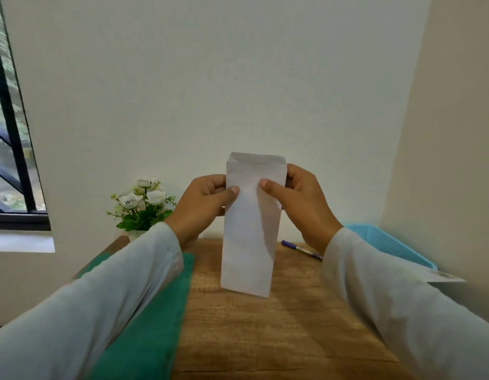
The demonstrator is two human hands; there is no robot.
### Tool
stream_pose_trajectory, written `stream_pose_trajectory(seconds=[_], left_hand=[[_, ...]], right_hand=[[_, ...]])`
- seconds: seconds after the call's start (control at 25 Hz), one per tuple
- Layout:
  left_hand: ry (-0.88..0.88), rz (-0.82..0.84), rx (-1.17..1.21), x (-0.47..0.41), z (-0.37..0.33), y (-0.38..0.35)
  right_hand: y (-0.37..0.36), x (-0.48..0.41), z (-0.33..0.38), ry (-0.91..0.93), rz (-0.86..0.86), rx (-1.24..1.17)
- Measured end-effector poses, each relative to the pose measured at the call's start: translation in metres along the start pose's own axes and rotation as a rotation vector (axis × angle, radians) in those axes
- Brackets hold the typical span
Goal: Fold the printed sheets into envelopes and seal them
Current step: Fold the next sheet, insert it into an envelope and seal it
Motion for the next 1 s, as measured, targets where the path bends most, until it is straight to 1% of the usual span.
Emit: stream_pose_trajectory(seconds=[0.08,0.12,0.32,0.4,0.52,0.64,0.76,0.88,1.0], left_hand=[[0.014,-0.039,0.059,0.001,-0.002,0.0],[0.01,-0.057,0.079,0.0,-0.008,0.002],[-0.1,-0.107,0.108,-0.012,-0.054,0.013],[-0.128,-0.117,0.125,-0.014,-0.063,0.014],[-0.083,-0.102,0.145,-0.004,-0.046,0.006],[-0.041,-0.128,0.175,0.007,-0.024,0.005],[-0.088,-0.173,0.146,0.006,-0.03,0.012],[-0.181,-0.245,0.0,0.007,-0.04,0.017],[-0.256,-0.234,-0.083,0.01,-0.043,0.015]], right_hand=[[-0.002,0.009,-0.011,-0.082,0.052,0.029],[-0.002,0.011,-0.01,-0.086,0.065,0.056],[0.006,-0.011,0.037,0.026,0.028,0.017],[0.007,-0.013,0.045,0.044,0.021,-0.003],[0.007,0.002,0.022,-0.018,0.02,0.005],[0.011,0.014,0.003,-0.051,-0.03,0.025],[0.016,0.008,0.012,0.015,-0.073,0.027],[0.015,0.003,0.025,0.127,-0.097,0.088],[0.008,0.003,0.03,0.217,-0.047,0.186]])
Point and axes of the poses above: each hand's wrist, its own x-axis away from the middle knuckle, its own y-axis out of the back of the hand, z = x × y, the point moved 6 cm from there along -x, towards the middle knuckle, and after that the axes turned 8 degrees about -x, right-handed, at the moved point
